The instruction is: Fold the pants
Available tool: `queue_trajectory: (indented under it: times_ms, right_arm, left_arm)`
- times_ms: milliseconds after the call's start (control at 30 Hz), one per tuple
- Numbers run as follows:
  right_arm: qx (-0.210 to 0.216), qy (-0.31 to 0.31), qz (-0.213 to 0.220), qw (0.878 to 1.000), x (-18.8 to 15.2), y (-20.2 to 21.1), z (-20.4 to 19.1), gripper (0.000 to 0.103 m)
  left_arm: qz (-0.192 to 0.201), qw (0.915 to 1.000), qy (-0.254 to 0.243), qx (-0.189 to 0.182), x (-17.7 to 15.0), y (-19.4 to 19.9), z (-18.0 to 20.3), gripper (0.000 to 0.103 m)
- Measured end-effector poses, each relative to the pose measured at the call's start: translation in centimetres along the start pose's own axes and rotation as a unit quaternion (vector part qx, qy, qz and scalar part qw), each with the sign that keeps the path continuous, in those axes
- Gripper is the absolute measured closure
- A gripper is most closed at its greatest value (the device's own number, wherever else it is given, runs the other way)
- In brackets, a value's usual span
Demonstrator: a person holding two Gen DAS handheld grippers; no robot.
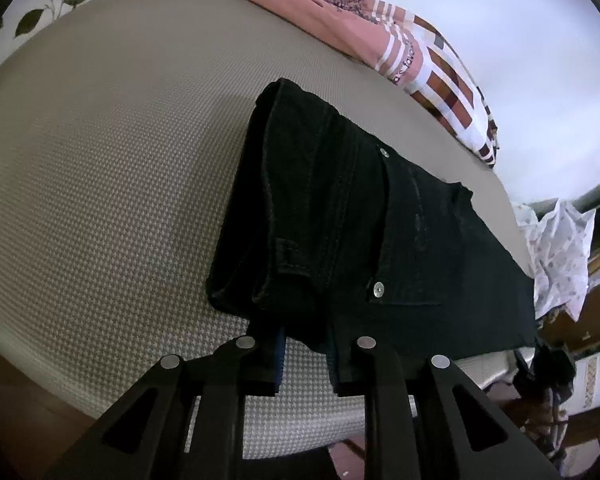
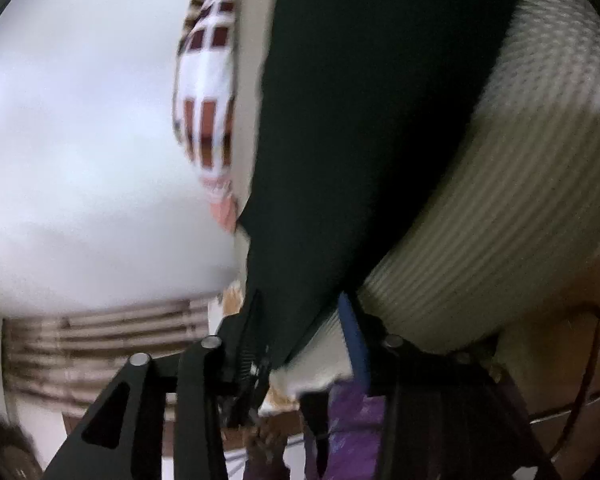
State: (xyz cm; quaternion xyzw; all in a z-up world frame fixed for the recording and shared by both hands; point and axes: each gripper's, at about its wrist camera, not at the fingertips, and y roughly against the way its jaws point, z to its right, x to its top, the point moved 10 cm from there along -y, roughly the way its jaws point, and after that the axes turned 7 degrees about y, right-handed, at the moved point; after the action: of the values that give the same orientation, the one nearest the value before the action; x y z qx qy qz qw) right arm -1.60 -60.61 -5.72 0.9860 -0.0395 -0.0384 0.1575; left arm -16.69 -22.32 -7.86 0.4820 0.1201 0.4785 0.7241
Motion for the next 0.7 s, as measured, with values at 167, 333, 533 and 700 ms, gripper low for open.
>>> queue_trajectory:
  times_ms: [167,333,533,700]
  right_arm:
    - [-0.003,0.161,-0.083,0.983,-2.4,-3.3,-9.0,0.054]
    - [-0.070,0.351,-0.120,0.926,0.3,-11.5,-14.5,0.040]
    - [-0.154,0.453,-0.153,0.865,4.9,-21.2,-14.2,0.046]
    - [-0.191,0.501,-0.178,0.825,6.5,-24.3,-13.2,0.046]
  left_arm:
    - [0.008,0.9999,0.006,-0.012,0.1,-0.2,0.1,0.082]
    - [0.006,0.9996,0.015,-0.023,0.3,-0.3,-0.1,0.081]
    - [0.007,0.9990,0.020,-0.038,0.4,-0.4,-0.2,0.081]
    - [0.008,0.9987,0.019,-0.048,0.6,-0.1,-0.1,0.081]
